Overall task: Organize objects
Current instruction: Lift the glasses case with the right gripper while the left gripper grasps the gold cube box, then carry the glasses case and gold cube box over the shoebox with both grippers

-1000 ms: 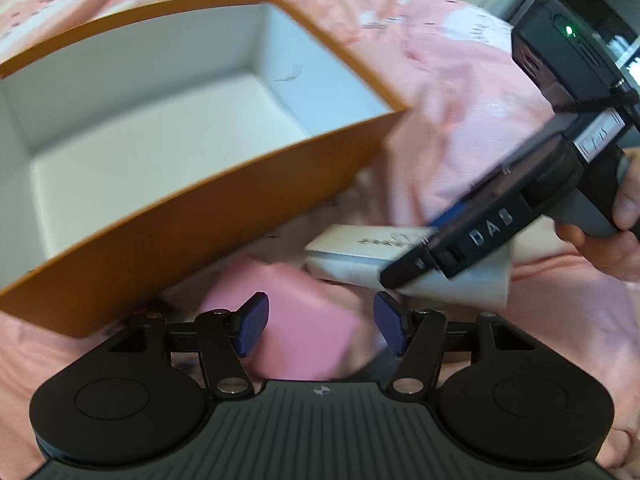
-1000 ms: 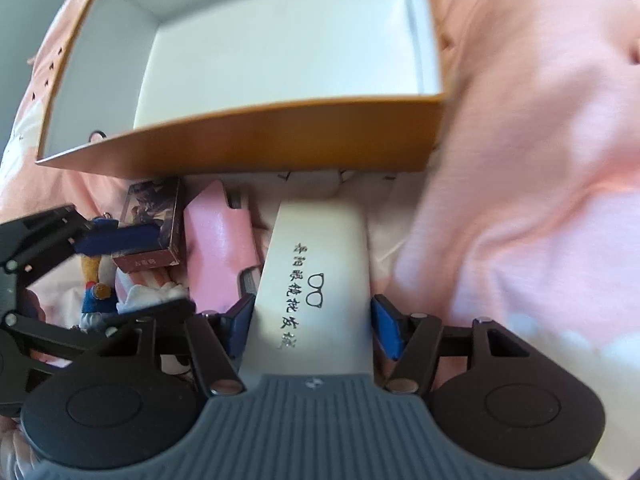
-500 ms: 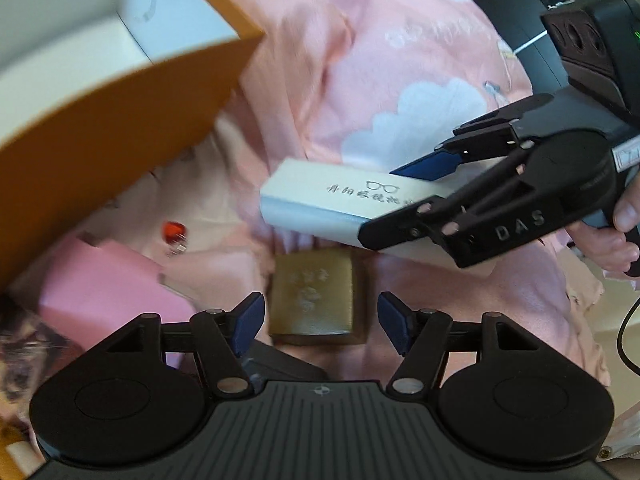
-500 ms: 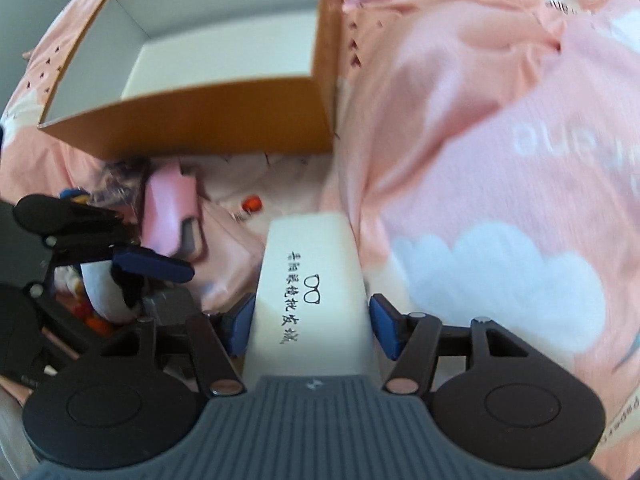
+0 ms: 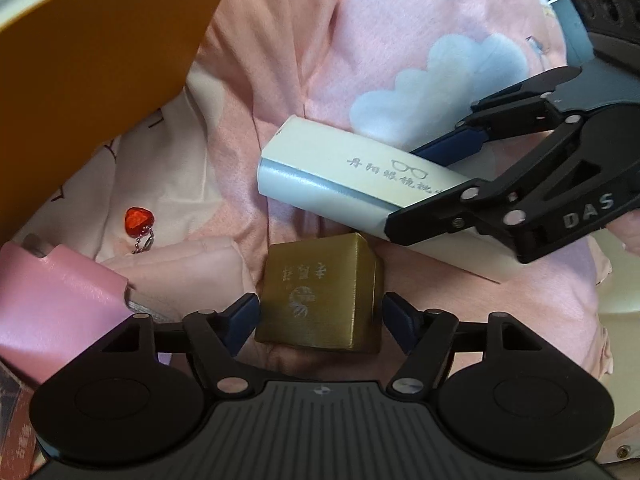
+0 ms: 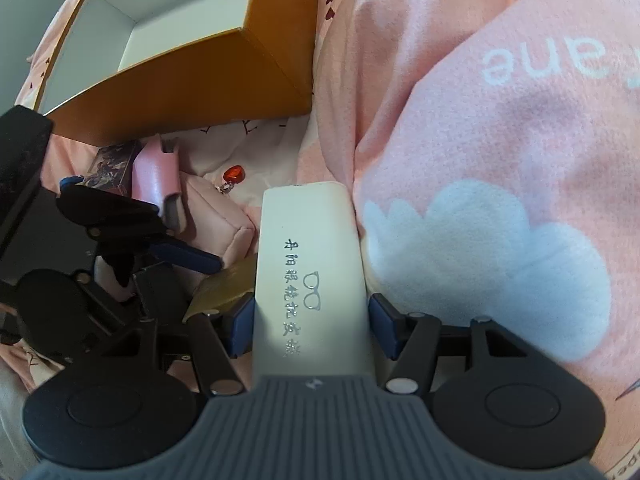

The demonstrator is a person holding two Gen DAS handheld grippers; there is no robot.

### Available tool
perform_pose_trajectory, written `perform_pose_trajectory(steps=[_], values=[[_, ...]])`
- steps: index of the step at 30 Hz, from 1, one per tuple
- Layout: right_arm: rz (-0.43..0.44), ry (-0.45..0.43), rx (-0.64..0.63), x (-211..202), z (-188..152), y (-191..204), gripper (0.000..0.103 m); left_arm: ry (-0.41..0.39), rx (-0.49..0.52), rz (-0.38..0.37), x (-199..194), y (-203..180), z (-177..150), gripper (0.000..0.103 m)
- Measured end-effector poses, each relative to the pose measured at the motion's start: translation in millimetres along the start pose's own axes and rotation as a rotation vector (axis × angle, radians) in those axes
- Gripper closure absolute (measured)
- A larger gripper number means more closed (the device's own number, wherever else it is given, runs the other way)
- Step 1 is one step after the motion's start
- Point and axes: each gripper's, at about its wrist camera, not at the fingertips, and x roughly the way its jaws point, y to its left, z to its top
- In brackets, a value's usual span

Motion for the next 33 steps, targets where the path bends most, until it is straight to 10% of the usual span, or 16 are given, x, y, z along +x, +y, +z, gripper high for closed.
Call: perform_pose_trajectory(steps=[13, 33], values=[[0.026, -0.013, 0.006, 22, 1, 2, 0.040, 0.011, -0.026, -0.018, 15, 4, 3, 0.020], [0.004, -0.132, -0.010, -38, -8, 46, 0.041, -0.397, -0.079, 0.036, -96, 6, -45, 0.020]])
